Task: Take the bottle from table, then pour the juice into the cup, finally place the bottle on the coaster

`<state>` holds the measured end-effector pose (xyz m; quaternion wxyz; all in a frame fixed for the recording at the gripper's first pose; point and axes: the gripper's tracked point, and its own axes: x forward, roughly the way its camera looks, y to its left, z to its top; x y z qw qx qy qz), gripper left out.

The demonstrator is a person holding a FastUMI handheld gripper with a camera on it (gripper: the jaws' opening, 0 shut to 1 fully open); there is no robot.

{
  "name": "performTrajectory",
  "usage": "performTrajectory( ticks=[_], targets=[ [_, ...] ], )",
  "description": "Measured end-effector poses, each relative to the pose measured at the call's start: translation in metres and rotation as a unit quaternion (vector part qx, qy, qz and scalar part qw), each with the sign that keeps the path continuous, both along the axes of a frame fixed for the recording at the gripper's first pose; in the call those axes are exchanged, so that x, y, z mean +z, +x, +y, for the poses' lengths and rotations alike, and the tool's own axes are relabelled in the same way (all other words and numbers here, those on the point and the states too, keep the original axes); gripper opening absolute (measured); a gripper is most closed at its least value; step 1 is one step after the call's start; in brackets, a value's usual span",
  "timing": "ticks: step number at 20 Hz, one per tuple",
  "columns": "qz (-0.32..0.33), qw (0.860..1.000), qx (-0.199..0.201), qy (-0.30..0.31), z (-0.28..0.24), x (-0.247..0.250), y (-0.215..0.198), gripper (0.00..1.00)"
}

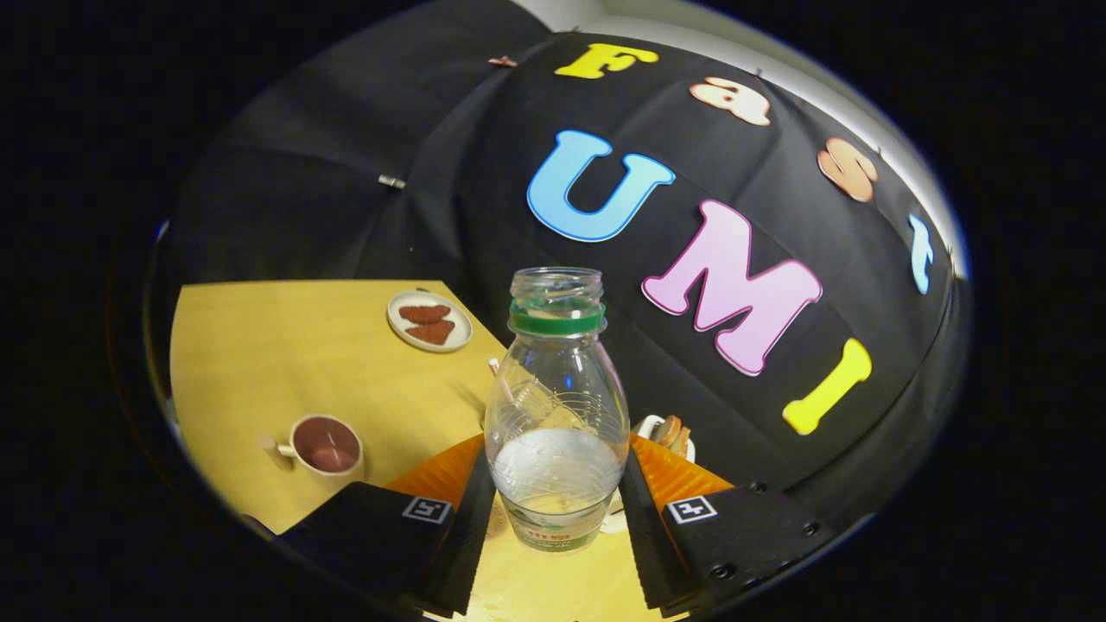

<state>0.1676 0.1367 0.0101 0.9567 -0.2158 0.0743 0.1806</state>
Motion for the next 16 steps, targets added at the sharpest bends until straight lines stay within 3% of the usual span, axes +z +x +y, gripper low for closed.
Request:
performTrajectory(
  ticks=[2, 7, 13, 16],
  targets=[
    [0.007, 0.999, 0.0, 0.053, 0.003, -0.004, 0.009, 0.75],
    [0.026, 0.994, 0.019, 0.106, 0.009, -0.03, 0.021, 0.75],
    [0.062, 0.978, 0.045, 0.194, 0.014, -0.066, 0.037, 0.75],
    [0.077, 0.971, 0.022, 0.223, 0.002, -0.089, 0.057, 0.75]
  ],
)
